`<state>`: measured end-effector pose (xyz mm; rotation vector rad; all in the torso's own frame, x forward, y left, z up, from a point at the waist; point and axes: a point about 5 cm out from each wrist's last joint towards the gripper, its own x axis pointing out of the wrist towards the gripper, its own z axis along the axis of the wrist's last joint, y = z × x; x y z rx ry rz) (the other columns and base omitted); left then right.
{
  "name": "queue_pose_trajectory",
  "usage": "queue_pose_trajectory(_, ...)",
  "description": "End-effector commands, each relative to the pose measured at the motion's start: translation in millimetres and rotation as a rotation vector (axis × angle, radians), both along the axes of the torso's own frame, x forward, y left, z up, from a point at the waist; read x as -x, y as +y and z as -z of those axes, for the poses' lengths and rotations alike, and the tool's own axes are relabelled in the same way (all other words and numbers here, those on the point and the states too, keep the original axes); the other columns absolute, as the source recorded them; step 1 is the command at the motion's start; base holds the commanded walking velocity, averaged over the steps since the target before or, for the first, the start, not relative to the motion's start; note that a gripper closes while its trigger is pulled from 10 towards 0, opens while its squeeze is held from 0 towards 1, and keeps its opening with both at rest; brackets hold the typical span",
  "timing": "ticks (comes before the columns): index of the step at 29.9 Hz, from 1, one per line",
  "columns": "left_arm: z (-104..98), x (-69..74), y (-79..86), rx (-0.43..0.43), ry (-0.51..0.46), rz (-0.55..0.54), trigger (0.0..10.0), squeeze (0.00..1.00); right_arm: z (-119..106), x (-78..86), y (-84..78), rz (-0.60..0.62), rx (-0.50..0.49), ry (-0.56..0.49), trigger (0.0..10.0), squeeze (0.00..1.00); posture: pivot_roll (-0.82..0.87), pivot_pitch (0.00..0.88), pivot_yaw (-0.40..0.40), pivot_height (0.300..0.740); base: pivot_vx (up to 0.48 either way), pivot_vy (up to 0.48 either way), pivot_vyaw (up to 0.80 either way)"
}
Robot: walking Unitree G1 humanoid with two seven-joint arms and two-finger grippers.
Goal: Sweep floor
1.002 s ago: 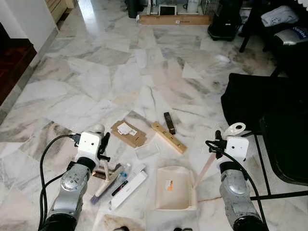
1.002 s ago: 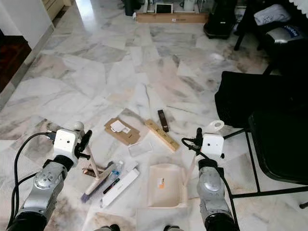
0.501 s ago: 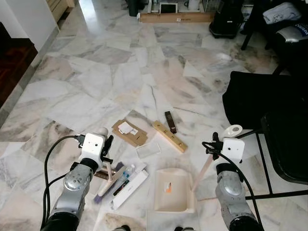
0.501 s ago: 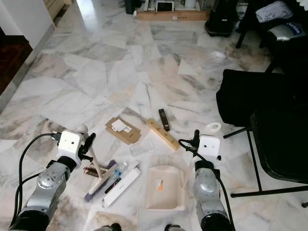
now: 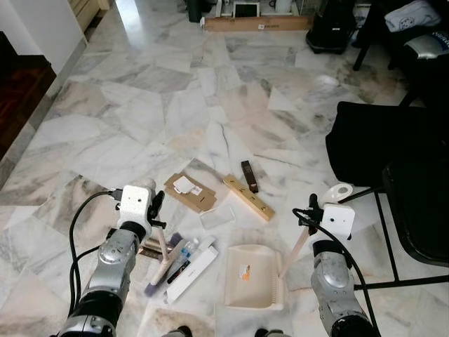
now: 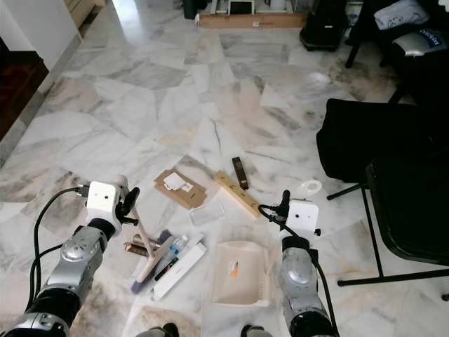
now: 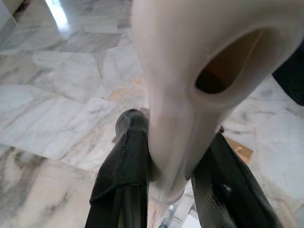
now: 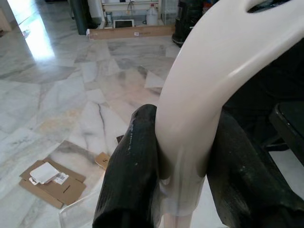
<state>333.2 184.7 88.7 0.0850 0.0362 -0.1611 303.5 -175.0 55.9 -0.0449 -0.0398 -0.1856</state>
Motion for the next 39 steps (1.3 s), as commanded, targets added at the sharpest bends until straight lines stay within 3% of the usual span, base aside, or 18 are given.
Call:
queue_pose_trajectory(1, 22.1, 6.4, -9.4, 0.087, 0.117, 0.031, 10.0, 0.0, 10.9, 4.9, 5.5, -0.009, -0.023, 0.047, 10.0, 0.0, 0.03, 0.263, 0.045, 0.74, 0.0, 0.0, 0.0)
queue_pose_trajectory(4, 20.7, 4.1, -9.1, 0.094, 0.118, 0.033, 10.0, 0.0, 10.7, 4.8, 6.3, -0.013, -0.023, 0.045, 10.0, 0.0, 0.03, 0.263, 0.045, 0.74, 0.0, 0.0, 0.0)
queue_pose_trajectory(20, 6.8, -12.3, -10.5, 0.348, 0.151, -0.011, 10.0, 0.0, 10.6, 2.0, 12.3, -0.027, -0.038, 0.054, 10.0, 0.0, 0.02, 0.262, 0.051, 0.74, 0.0, 0.0, 0.0)
queue_pose_trajectory(35, -5.7, -22.4, -9.7, 0.525, 0.129, -0.052, 10.0, 0.0, 7.9, -1.9, 15.0, -0.032, -0.058, 0.05, 10.0, 0.0, 0.02, 0.256, 0.047, 0.74, 0.0, 0.0, 0.0)
queue_pose_trajectory(39, -9.9, -24.6, -8.5, 0.61, 0.111, -0.063, 10.0, 0.0, 7.6, -2.8, 15.5, -0.036, -0.068, 0.05, 10.0, 0.0, 0.02, 0.252, 0.046, 0.74, 0.0, 0.0, 0.0)
